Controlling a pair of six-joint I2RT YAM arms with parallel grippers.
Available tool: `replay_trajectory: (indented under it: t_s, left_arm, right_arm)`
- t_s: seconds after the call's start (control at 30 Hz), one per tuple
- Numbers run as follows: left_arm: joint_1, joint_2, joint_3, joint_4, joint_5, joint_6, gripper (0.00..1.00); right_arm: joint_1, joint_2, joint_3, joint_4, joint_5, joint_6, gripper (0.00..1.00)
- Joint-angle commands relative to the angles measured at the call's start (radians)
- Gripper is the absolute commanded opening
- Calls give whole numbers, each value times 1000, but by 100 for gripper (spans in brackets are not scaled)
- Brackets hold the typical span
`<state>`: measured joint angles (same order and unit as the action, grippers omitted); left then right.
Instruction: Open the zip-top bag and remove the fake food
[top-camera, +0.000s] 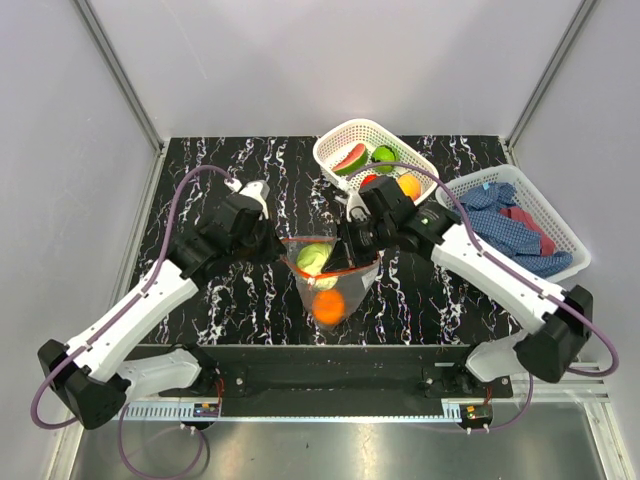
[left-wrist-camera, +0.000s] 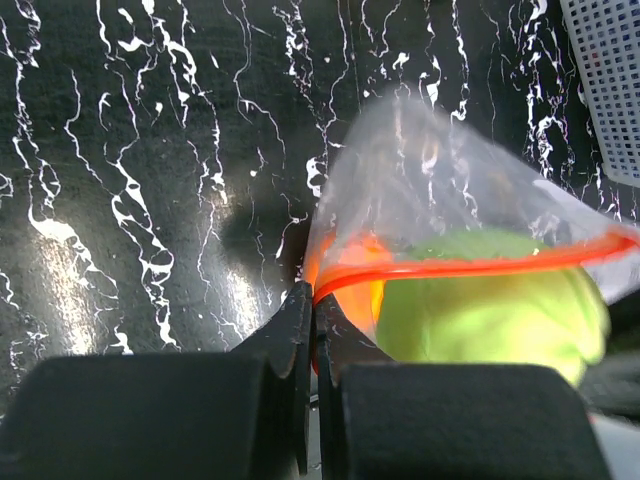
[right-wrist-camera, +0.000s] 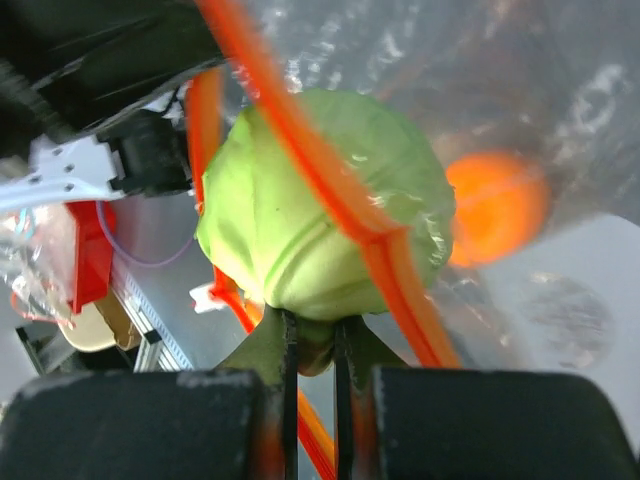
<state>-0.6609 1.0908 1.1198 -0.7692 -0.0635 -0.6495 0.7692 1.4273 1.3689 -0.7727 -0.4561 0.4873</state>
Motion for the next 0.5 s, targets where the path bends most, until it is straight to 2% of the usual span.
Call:
replay_trajectory:
  t_s: [0.0, 0.13, 0.23, 0.33, 0.47]
  left_arm:
    - [3, 26, 28, 13, -39, 1, 0]
    - [3, 55, 28, 21, 54, 5, 0]
    - [3, 47, 5, 47, 115, -1, 0]
    - [3, 38, -14, 70, 172, -9, 0]
    - [3, 28, -18, 85, 234, -10, 0]
  right_arm:
    - [1, -119, -60, 180, -128, -44, 0]
    - [1, -157, -106, 463, -70, 13, 0]
    - [1, -148, -120, 611, 12, 20, 0]
    - [1, -127, -119, 712, 88, 2, 0]
    - [1, -111, -100, 740, 200, -18, 0]
